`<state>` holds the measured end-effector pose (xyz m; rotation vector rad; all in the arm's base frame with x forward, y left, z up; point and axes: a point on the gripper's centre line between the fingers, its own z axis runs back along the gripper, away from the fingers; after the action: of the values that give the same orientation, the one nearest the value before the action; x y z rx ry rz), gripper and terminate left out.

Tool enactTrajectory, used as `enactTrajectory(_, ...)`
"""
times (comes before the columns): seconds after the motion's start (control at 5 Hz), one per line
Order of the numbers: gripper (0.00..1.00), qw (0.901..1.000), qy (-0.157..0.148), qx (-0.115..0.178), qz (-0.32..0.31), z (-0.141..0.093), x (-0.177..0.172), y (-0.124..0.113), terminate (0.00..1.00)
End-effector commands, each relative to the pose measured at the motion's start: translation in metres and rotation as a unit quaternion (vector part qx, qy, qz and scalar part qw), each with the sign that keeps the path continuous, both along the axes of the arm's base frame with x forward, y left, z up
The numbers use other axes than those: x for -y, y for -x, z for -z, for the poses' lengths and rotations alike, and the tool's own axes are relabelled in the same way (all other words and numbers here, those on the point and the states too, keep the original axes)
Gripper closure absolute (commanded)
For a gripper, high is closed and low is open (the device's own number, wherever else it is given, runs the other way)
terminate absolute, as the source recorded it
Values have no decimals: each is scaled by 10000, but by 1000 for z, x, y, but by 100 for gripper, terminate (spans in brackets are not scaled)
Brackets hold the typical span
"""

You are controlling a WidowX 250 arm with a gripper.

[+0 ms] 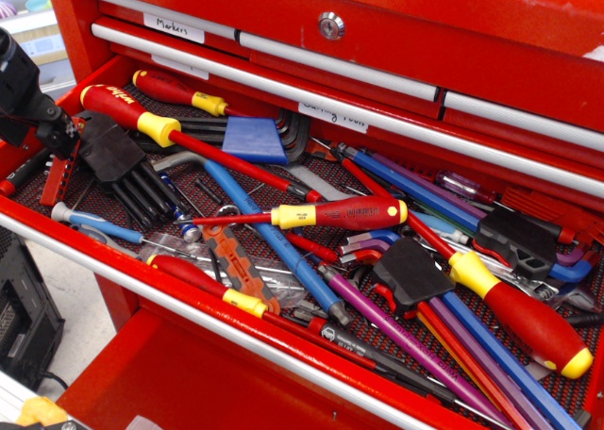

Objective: Pick up bit holder

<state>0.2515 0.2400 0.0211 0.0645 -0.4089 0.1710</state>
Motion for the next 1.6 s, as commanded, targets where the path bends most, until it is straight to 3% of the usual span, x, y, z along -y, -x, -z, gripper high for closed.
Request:
enactTrajectory(0.0, 0, 9996, -47, 176, 200, 1, -8, -8, 0)
enactTrajectory(0.2, 0, 9998, 8, 115, 168, 6, -8, -11, 0)
enactTrajectory(0.4, 100, 9998, -18, 136, 128, 3, -6, -10, 0)
enactTrajectory(0.6, 100, 9997, -89, 72, 219, 1, -4, -12, 0)
enactTrajectory(0.8, 100, 9991, -314, -16, 268, -22, 1, -14, 0)
enactTrajectory(1.0, 100, 9961, -720, 104, 508, -65, 7, -19, 0)
enactTrajectory(1.4, 100, 9809, -1762, -262, 782, -164, 29, -20, 0)
